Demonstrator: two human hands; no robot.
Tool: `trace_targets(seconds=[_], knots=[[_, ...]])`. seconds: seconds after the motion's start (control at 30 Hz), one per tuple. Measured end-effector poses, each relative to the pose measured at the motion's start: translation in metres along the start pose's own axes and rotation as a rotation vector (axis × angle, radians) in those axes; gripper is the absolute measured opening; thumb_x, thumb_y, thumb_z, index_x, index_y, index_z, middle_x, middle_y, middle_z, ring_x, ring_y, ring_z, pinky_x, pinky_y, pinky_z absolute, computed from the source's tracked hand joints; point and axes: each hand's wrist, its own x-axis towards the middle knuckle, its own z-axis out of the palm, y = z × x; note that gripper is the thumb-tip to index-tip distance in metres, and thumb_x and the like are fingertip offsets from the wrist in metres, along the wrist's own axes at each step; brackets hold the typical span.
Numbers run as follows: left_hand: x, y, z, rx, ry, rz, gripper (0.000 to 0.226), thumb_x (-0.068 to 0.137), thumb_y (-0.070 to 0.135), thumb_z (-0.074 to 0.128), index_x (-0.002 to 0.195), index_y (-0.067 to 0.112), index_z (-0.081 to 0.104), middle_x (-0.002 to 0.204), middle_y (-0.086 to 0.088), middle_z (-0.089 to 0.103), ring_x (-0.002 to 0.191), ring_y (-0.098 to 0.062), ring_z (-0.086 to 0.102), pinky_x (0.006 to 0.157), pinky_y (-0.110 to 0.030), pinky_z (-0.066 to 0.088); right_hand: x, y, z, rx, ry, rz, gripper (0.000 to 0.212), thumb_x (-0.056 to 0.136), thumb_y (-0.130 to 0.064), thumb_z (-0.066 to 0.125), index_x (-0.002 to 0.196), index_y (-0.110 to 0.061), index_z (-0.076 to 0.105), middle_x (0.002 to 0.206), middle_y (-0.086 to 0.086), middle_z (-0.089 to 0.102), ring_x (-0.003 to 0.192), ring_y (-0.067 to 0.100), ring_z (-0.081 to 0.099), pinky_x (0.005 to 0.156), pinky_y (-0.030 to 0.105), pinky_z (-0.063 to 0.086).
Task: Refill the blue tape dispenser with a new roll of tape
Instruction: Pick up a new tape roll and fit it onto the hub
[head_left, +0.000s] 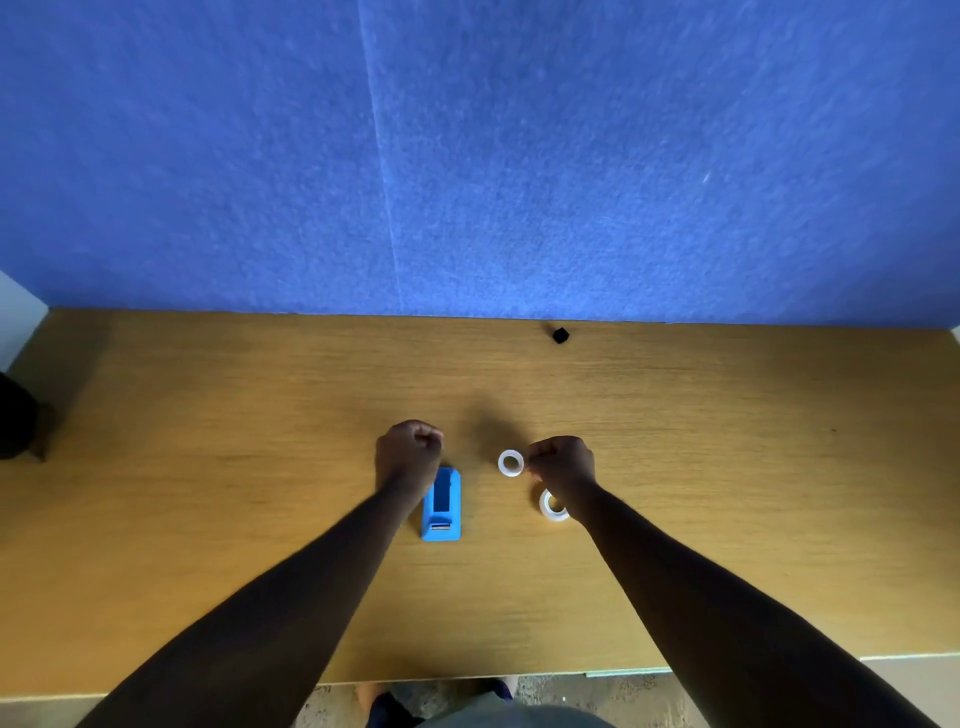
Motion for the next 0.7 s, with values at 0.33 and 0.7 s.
trace_targets(seconds=[0.33,0.7], knots=[[0.018,-0.013,-0.025,0.234,0.022,0.039,0.01,0.092,0.018,0.066,0.093,0.024,0.073,0.1,0.006,0.076,0.086,-0.009,0.066,0.07,-0.021,0.043,0.026,-0.004,-0.017,0.035,0.062,0.028,0.021,0.082,-0.007,0.069,0.072,-0.024,0.077,0.077,0.005,0.078,0.077,0.024,0.073,0.065,0.035,0.056],[0.073,-0.004,-0.002,0.52,-0.229,0.182,0.062,0.099,0.034,0.06,0.154,0.022,0.035,0.167,0.0,0.026,0.156,-0.021,0.019,0.121,-0.039,0.032,0.099,-0.042,-0.043,0.025,0.088,-0.027,0.008,0.088,-0.02,0.073,0.084,-0.02,0.08,0.086,0.006,0.078,0.089,0.03,0.074,0.076,0.043,0.062]])
